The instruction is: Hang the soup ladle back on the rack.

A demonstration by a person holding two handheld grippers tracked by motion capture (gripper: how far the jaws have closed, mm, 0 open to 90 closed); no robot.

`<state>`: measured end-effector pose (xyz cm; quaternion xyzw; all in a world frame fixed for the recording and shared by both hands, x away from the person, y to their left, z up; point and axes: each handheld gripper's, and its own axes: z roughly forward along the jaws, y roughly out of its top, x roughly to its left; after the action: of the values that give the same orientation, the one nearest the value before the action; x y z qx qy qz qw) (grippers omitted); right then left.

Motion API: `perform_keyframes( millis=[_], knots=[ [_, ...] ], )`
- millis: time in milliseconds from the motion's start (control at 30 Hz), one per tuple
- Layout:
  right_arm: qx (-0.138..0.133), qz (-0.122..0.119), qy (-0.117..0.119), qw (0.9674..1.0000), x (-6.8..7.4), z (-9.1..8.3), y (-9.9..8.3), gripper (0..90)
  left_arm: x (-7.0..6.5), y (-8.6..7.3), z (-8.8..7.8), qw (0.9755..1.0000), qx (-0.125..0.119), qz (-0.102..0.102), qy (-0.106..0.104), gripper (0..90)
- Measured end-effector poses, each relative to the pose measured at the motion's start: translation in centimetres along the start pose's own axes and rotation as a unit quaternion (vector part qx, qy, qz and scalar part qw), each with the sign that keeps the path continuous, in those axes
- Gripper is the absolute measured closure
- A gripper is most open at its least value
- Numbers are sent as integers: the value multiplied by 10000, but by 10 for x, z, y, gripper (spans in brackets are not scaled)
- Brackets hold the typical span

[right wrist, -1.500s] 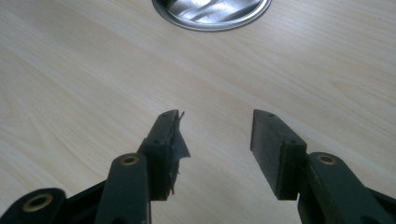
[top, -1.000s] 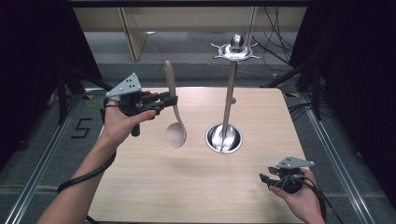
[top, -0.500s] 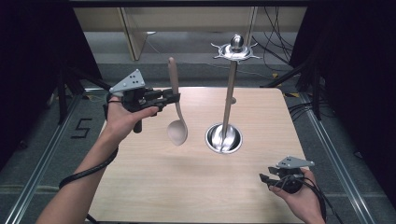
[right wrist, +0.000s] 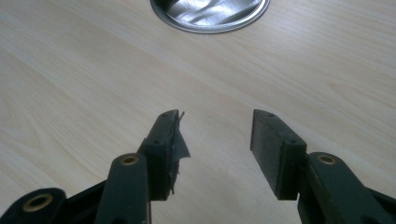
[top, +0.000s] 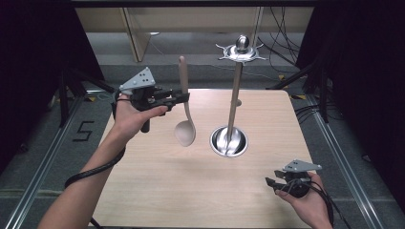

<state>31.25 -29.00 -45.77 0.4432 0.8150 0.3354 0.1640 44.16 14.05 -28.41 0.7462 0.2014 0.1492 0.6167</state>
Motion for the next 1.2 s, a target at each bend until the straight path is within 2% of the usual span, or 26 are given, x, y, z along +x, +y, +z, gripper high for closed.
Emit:
perform_keyframes(
  millis=[33,433,467,533,600,667,767,800,833,1200],
  knots=[
    [43,90,7,9999,1,-1,1,528,0,0,1,10000,8,5,-9,742],
    [27,70,4,10000,1,-1,0,528,2,5,11,10000,89,-17,-35,742],
    [-16,-34,1,10000,0,0,0,528,2,5,12,9999,90,-34,-34,742],
    [-28,-55,11,10000,-1,0,0,528,2,5,13,9999,93,-43,-38,742],
    [21,49,10,10000,1,-1,1,528,2,5,14,9999,96,-32,-39,742],
    [-26,-48,9,10000,0,0,0,528,3,6,15,9999,125,-18,-26,742],
    [-20,-44,5,10000,0,0,0,528,3,7,16,9999,126,-19,-28,742],
    [21,40,10,10000,1,-1,0,528,4,7,17,9999,134,-14,-32,742],
    [-23,-61,9,10000,-1,0,0,528,4,8,17,9999,135,-16,-36,742],
    [-8,-96,14,10000,-1,0,0,528,5,10,24,9998,215,-10,-54,742]
  ],
)
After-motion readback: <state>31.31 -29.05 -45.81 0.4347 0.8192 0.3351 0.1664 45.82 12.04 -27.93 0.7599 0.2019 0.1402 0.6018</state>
